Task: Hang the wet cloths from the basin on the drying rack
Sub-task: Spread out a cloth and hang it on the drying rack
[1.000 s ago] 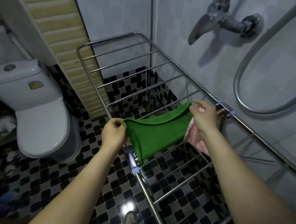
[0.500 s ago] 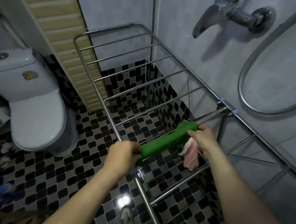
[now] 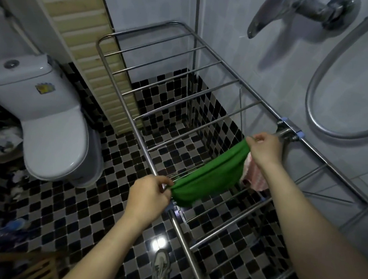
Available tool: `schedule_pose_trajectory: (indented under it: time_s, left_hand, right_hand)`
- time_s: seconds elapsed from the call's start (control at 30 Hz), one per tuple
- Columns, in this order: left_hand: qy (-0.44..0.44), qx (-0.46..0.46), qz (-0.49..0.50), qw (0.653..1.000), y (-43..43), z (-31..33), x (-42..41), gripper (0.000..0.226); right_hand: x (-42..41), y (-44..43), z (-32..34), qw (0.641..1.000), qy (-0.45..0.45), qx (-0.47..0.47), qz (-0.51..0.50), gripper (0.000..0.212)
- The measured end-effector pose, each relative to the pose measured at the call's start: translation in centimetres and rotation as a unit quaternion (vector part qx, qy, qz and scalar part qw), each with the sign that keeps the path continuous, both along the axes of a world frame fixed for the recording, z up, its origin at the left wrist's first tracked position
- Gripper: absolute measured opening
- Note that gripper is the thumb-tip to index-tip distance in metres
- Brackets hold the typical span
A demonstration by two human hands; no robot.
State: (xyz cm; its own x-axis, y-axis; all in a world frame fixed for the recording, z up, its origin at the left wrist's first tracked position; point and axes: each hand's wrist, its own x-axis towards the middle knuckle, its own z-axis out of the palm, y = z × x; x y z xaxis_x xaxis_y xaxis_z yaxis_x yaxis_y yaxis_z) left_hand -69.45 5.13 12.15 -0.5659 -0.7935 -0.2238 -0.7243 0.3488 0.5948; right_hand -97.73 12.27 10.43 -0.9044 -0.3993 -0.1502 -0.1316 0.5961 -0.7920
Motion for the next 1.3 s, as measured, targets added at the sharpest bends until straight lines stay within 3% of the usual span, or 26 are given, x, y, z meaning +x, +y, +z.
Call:
schedule_pose_trajectory:
  time_s: [0.17, 0.3, 0.53, 0.67, 0.77, 0.93, 1.17, 1.3]
  left_hand:
    - [-0.03, -0.093, -0.04, 0.994, -0.6, -0.4, -0.2, 0.02]
    - [-0.064, -0.127, -0.104, 0.984, -0.7, -0.9, -1.0, 0.025]
    - [-0.073, -0.199, -0.136, 0.968, -1.1, -1.3, -1.0, 0.012]
    - [-0.115, -0.224, -0.162, 0.954, -0.9, -1.3, -1.2, 0.016]
    - [-0.099, -0.241, -0.148, 0.954, -0.7, -1.3, -1.4, 0.018]
    - [-0.088, -0.2, -0.185, 0.958, -0.9, -2.3, -1.3, 0.027]
    - [-0.131, -0.197, -0.199, 0.951, -1.2, -2.2, -2.0, 0.022]
    - [-0.133, -0.184, -0.194, 0.954, -1.0, -1.7, -2.0, 0.022]
  right_hand:
    - [0.5, -0.5, -0.4, 0.998, -0.006, 0.048, 0.052, 0.003]
    - [0.8, -0.6, -0.4, 0.997, -0.005, 0.053, 0.059, 0.012]
    - [-0.2, 0.3, -0.2, 0.998, 0.033, 0.052, 0.026, 0.005]
    - [-0.7, 0.7, -0.1, 0.999, 0.006, 0.034, 0.026, 0.022]
    - [-0.9, 0.8, 0.2, 0.999, 0.027, 0.035, 0.03, 0.033]
    - [-0.7, 1.3, 0.1, 0.993, 0.043, 0.081, 0.068, 0.03]
    - [0.1, 1.6, -0.1, 0.997, 0.028, 0.062, 0.027, 0.014]
    - [0.3, 2.5, 1.3, 0.999, -0.053, 0.005, 0.002, 0.005]
